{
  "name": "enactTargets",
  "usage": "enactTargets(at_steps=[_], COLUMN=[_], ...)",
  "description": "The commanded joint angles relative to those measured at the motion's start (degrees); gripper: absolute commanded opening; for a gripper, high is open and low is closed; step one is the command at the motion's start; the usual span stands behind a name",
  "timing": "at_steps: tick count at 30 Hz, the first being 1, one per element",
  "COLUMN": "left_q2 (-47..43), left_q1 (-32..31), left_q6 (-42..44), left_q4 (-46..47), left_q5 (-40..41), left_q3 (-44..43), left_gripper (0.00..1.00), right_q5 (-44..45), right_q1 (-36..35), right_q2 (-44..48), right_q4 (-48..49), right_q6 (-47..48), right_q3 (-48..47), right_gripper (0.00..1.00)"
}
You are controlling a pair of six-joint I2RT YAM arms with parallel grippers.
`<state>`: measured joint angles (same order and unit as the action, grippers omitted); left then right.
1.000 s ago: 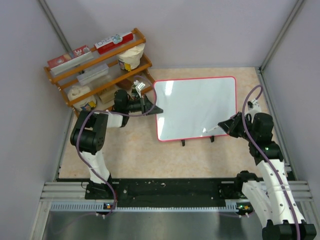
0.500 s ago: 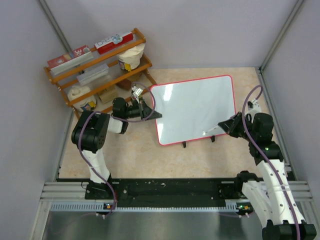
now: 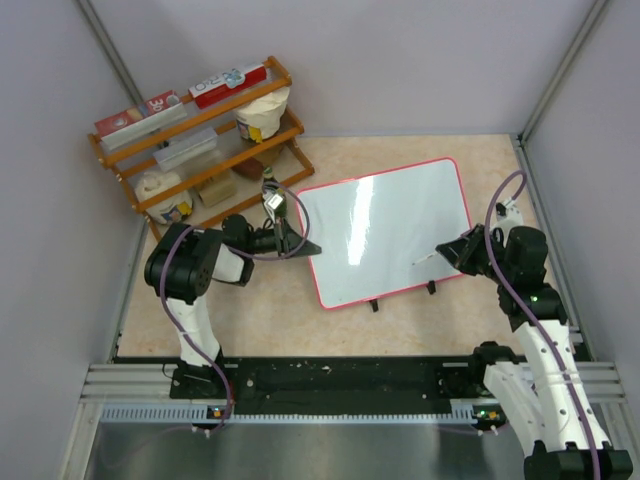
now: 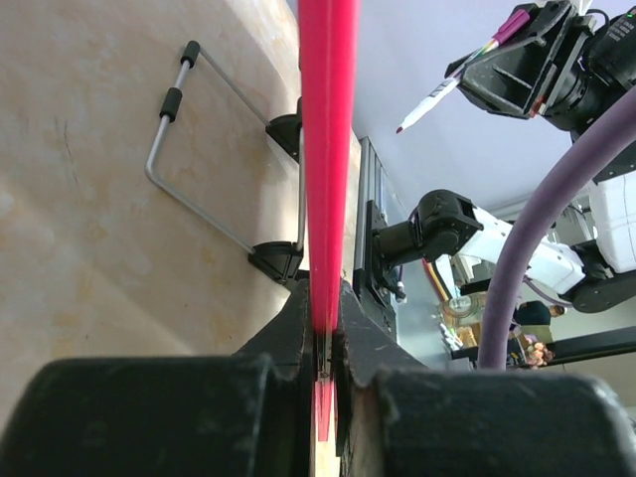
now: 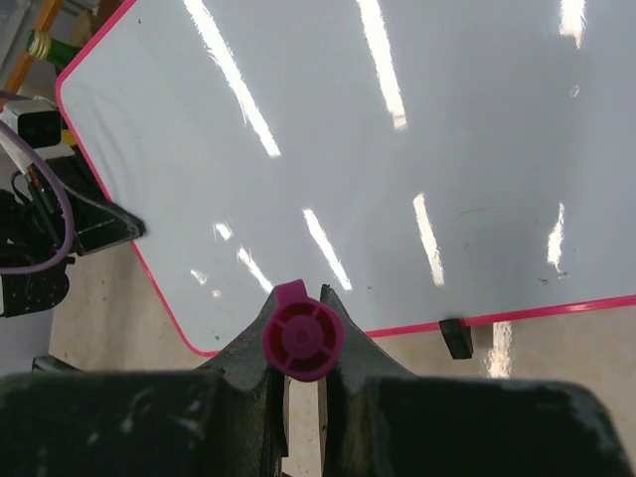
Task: Write a sentence on the whiteboard
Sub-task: Move the whiteboard to the center of the board.
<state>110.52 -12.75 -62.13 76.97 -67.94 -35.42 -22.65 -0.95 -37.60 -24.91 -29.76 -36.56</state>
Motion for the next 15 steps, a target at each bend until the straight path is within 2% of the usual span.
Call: enactTargets(at_steps=[1, 3, 5, 8, 9, 11, 12, 15], left_q2=[-0.4, -1.0, -2.8, -9.1, -11.6, -15.8, -17.3, -19.2], left_q1=[-0.7, -0.7, -0.7, -0.9, -1.0, -1.7, -1.8, -1.9], left_q6=[-1.9, 0.2, 4.9, 20.3, 27.2, 37.1, 39.7, 42.3], left_q4=[18.2, 16.0, 9.3, -13.0, -23.6, -39.4, -44.2, -48.6], left_q5=[-7.5, -7.0, -5.9, -2.1, -0.1, 4.2, 5.7, 7.4], left_q3=[4.0, 4.6, 4.6, 3.8, 2.8, -0.1, -1.0, -2.0], left_gripper=[0.00, 0.00, 0.00, 0.00, 0.00, 0.04, 0.06, 0.17], right_q5=[-0.9, -0.9, -1.0, -0.9, -0.8, -0.7, -0.7, -0.6], right_q1=[0.7, 0.7, 0.7, 0.7, 0.7, 0.7, 0.7, 0.7], right_q2=[1.2, 1.3, 1.4, 1.6, 1.7, 1.8, 1.7, 1.5], right_q4=[2.0, 1.9, 2.0, 1.9, 1.7, 1.7, 1.7, 1.8], right_q6=[-0.3, -0.4, -0.5, -0.4, -0.4, -0.3, -0.4, -0.4], right_q3=[-2.9, -2.7, -2.6, -2.5, -2.5, -2.3, -2.2, -2.0], right_gripper=[0.00, 0.00, 0.00, 0.00, 0.00, 0.00, 0.00, 0.00])
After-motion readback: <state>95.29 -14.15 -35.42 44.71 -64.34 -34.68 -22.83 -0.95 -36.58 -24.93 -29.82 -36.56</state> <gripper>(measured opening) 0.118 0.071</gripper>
